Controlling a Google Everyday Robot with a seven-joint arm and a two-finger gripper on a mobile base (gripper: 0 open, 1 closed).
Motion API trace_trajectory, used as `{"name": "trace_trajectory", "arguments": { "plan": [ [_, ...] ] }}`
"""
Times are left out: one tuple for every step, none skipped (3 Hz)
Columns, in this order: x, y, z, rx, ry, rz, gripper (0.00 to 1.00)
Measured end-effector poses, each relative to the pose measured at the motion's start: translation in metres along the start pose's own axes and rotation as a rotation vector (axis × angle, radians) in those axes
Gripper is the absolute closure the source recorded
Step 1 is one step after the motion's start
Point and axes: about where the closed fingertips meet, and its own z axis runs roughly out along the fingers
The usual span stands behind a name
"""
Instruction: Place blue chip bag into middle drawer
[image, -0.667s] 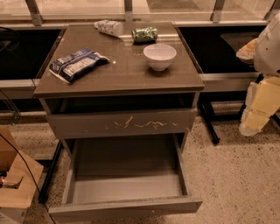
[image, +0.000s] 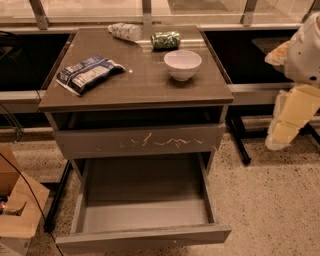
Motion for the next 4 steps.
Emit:
{"name": "trace_trajectory", "arguments": {
  "plan": [
    [-0.037,-0.005,0.016,-0.015,-0.122,-0.028,0.0],
    [-0.089,-0.002,0.033,-0.052,-0.213,-0.07,0.0],
    [-0.137,-0.003,0.048,-0.074,-0.305,-0.14,0.0],
    [-0.144,-0.003,0.05,-0.077,-0.318,-0.149,0.0]
  ]
}}
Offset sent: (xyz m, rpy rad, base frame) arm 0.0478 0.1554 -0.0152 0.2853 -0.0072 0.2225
